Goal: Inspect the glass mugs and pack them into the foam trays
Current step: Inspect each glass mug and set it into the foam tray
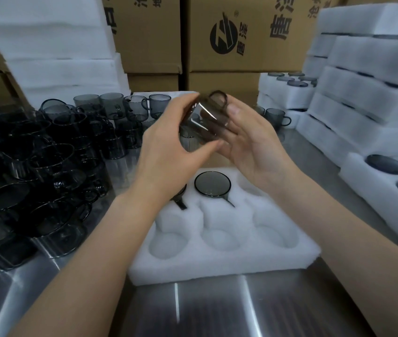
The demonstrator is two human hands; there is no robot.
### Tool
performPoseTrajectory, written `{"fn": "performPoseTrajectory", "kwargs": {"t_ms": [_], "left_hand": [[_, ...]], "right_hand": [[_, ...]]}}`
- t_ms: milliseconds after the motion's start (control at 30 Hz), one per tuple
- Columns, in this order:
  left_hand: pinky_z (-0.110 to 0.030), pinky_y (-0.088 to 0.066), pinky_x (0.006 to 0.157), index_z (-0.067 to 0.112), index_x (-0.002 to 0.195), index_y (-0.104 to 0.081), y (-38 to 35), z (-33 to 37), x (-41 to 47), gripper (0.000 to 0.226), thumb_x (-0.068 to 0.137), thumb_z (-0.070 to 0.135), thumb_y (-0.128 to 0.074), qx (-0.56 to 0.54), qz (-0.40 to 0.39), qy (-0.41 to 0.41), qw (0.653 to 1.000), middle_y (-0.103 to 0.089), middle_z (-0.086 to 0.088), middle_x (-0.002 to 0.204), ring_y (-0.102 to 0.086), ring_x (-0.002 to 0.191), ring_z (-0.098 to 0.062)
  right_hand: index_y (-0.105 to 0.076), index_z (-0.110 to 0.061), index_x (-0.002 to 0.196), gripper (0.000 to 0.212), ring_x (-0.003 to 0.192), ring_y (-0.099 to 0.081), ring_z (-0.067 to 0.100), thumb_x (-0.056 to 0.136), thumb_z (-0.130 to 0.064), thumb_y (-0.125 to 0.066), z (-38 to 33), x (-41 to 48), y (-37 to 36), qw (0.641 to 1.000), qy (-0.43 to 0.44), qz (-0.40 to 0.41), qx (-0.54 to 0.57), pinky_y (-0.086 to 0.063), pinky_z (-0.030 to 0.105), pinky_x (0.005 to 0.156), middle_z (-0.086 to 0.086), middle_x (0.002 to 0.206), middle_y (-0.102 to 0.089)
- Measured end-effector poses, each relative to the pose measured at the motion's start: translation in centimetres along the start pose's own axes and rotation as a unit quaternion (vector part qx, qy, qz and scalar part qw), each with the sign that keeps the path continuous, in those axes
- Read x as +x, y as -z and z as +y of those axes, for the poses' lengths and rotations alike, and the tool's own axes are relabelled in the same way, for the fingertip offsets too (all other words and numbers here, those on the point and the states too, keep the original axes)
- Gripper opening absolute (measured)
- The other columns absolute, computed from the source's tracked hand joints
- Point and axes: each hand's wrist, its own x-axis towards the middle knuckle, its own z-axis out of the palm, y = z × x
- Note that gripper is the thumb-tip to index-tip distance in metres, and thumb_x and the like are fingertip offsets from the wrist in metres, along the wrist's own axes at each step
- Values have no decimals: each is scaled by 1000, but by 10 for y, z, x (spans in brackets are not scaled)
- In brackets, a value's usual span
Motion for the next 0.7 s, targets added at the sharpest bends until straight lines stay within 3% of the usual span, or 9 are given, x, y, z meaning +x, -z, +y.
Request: {"fn": "performPoseTrajectory", "kwargs": {"t_ms": [100,200,300,433,600,700], "left_hand": [[-24,-47,100,29,137,-44,2,-1,0,73,74,28,-82,-26,3,30,999,-59,15,122,-59,113,-1],[-36,-49,99,27,128,-56,2,-2,0,60,73,30,-80,-33,-13,39,999,-64,10,117,-61,109,-9],[-36,-52,95,35,112,-60,3,-1,0,50,69,29,-83,-71,-25,76,994,-66,15,105,-65,102,-9],[-33,-53,92,43,96,-58,5,-1,1,43,65,27,-82,-92,-21,98,991,-66,17,100,-66,98,-11],[-41,-52,91,27,99,-63,4,-1,3,33,73,15,-80,-89,-13,67,994,-62,4,106,-63,102,-20],[-34,-52,88,19,97,-68,3,-2,3,17,82,11,-71,-89,8,39,995,-61,3,100,-60,99,-13]], "right_hand": [[-61,-3,124,37,100,-63,24,94,-23,-57,0,-1,-1,1000,-19,-8,-21,-54,32,83,19,118,-66],[-65,-3,109,27,86,-69,20,94,-24,-57,0,-2,2,999,-29,0,-43,-55,36,85,10,97,-74],[-65,1,111,31,94,-69,29,95,-24,-59,0,-2,2,997,-49,40,-34,-59,40,80,23,112,-69],[-63,1,110,27,92,-69,28,97,-23,-57,1,-1,3,997,-51,41,-33,-59,40,75,23,111,-68],[-65,-5,107,27,91,-69,24,93,-28,-61,4,-2,3,998,-26,-13,-60,-57,38,76,15,104,-69],[-67,-6,107,28,89,-70,26,83,-22,-70,6,-2,4,997,-7,-6,-76,-57,38,74,12,97,-71]]}}
